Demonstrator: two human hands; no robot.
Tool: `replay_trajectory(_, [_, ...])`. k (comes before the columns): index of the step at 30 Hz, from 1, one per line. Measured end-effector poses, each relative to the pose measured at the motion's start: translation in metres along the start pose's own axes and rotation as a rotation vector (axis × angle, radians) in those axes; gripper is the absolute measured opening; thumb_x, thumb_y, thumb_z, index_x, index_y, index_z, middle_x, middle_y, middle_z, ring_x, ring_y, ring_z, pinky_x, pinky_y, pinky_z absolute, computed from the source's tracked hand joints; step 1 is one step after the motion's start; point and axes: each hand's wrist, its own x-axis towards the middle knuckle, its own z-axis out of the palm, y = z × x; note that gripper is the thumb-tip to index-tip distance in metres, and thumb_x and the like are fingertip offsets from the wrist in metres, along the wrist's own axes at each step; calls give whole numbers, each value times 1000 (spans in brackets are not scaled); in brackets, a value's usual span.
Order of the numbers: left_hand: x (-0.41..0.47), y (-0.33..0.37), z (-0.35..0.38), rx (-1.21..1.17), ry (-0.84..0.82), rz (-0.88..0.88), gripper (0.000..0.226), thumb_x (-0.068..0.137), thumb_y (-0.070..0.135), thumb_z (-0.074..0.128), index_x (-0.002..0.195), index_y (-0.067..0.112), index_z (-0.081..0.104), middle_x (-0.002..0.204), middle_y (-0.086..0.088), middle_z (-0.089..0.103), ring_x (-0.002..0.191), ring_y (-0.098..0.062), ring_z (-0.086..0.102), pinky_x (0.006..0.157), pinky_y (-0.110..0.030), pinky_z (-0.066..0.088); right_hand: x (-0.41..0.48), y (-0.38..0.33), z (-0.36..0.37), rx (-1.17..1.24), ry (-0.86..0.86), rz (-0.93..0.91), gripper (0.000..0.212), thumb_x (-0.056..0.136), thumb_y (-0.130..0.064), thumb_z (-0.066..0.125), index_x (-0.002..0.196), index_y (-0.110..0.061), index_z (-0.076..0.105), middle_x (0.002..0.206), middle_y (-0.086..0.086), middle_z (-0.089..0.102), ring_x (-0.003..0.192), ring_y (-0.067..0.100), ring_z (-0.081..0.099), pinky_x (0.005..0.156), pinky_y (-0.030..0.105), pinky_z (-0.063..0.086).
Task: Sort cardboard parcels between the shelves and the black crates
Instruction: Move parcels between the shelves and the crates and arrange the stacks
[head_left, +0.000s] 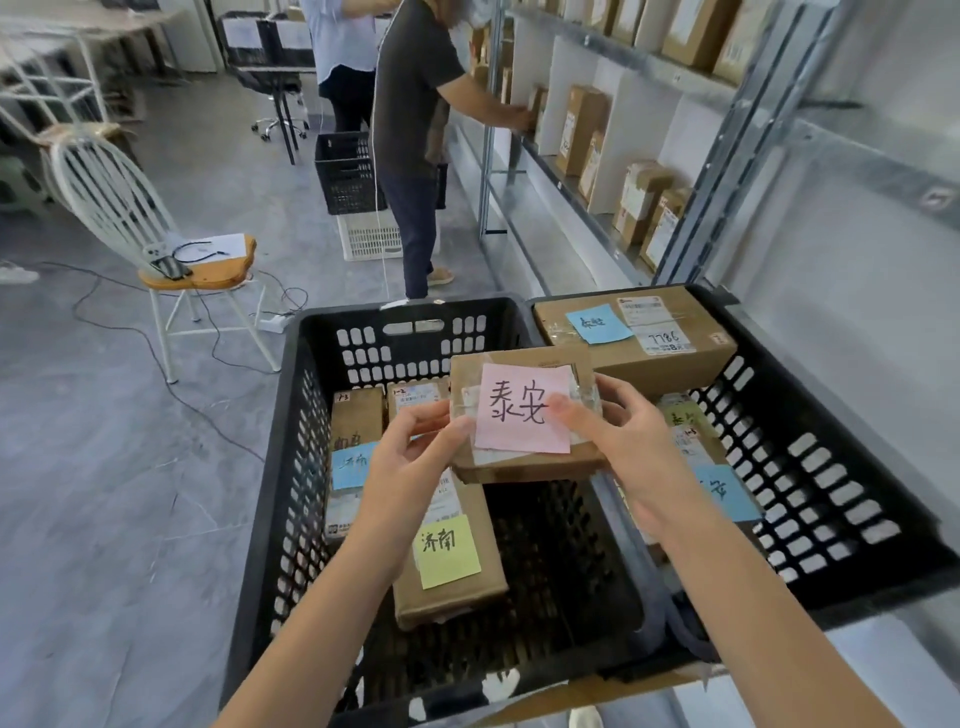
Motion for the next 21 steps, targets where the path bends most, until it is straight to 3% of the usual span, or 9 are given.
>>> replay_trajectory(4, [9, 3, 36, 57, -52, 40, 22, 93, 38, 63, 112, 30, 72, 113, 13, 72, 111, -12, 66, 103, -42, 50, 9, -7, -46, 48, 46, 15, 79, 56, -42, 88, 126, -22, 60, 109, 3, 76, 102, 23, 72, 94, 47, 55])
replay_trajectory(9, [25, 6, 85, 134, -77, 78, 21, 99, 27, 58, 113, 36, 70, 115, 19, 69, 111, 1, 62, 102, -29, 47, 24, -18, -120, 34, 67, 38, 75, 58, -37, 85, 127, -21, 59, 103, 4, 77, 91, 23, 75, 70, 37, 59])
replay_trajectory(13, [33, 7, 126, 217, -108, 120, 25, 99, 19, 56, 119, 28, 67, 116, 14, 68, 105, 9, 60, 91, -13, 47, 34, -8, -168, -27, -33, 161, 73, 61, -29, 85, 129, -19, 58, 107, 6, 75, 88, 25, 75, 60, 32, 59])
replay_trajectory(16, [39, 3, 155, 286, -128, 138, 26, 100, 13, 53, 123, 20, 65, 117, 13, 65, 100, 18, 57, 79, 2, 41, 39, 11, -188, -65, -125, 265, 75, 61, -26, 85, 130, -17, 58, 103, 6, 77, 89, 27, 75, 60, 32, 59])
replay_trajectory(19, [44, -7, 179, 326, -141, 133, 27, 100, 8, 53, 124, 14, 64, 117, 13, 64, 98, 23, 55, 79, 3, 40, 41, 25, -204, -77, -200, 328, 75, 62, -29, 85, 131, -18, 58, 108, 7, 76, 96, 29, 73, 68, 35, 60])
replay_trajectory(21, [47, -13, 193, 352, -154, 100, 28, 100, 9, 54, 125, 16, 64, 119, 11, 65, 105, 15, 57, 84, 0, 42, 45, 28, -218, -63, -215, 334, 71, 65, -31, 83, 130, -18, 59, 110, 7, 75, 100, 29, 72, 75, 39, 60])
